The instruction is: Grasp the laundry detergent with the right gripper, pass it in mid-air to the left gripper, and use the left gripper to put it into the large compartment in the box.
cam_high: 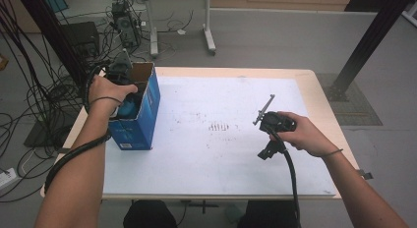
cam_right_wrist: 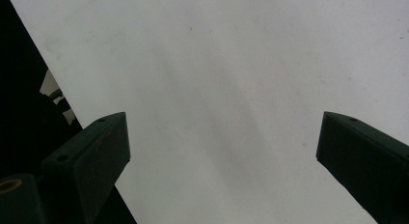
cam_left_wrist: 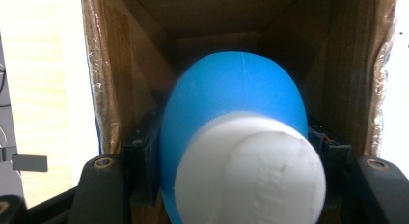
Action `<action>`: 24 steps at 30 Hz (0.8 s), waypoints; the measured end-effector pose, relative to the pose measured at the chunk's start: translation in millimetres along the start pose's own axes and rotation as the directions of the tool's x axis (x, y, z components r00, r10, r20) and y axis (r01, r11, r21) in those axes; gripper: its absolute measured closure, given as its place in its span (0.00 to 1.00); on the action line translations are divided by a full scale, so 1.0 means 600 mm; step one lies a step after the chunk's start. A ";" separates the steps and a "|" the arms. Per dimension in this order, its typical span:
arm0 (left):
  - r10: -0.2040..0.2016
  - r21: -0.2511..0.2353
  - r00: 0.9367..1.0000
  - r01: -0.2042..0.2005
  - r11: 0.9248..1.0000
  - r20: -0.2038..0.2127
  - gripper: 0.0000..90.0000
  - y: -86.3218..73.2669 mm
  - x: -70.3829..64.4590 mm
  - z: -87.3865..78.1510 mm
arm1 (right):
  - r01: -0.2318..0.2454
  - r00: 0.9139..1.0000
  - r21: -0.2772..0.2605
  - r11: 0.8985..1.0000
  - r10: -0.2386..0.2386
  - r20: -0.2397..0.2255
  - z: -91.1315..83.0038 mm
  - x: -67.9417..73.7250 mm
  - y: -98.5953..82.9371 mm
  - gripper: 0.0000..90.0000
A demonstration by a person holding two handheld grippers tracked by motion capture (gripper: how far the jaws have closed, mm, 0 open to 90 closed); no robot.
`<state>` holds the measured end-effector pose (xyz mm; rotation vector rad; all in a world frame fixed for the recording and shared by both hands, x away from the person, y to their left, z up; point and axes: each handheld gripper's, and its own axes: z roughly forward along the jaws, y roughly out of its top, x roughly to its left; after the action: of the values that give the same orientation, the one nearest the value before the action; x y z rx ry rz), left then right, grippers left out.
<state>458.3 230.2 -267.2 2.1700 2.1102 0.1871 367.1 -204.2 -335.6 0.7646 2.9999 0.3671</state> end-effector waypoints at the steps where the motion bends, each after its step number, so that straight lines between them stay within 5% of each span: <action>1: 0.000 -0.001 1.000 0.000 1.000 0.001 0.41 0.000 0.000 0.000 | -0.002 1.000 -0.001 1.000 0.002 -0.002 0.000 0.000 0.000 0.05; 24: 0.002 -0.005 1.000 -0.002 1.000 0.001 0.38 -0.001 0.003 -0.027 | 0.009 1.000 0.000 1.000 -0.009 0.002 -0.001 0.002 0.005 0.05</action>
<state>454.9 231.7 -251.3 2.1686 2.1047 0.1911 367.4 -201.2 -334.3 0.7501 3.0004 0.3659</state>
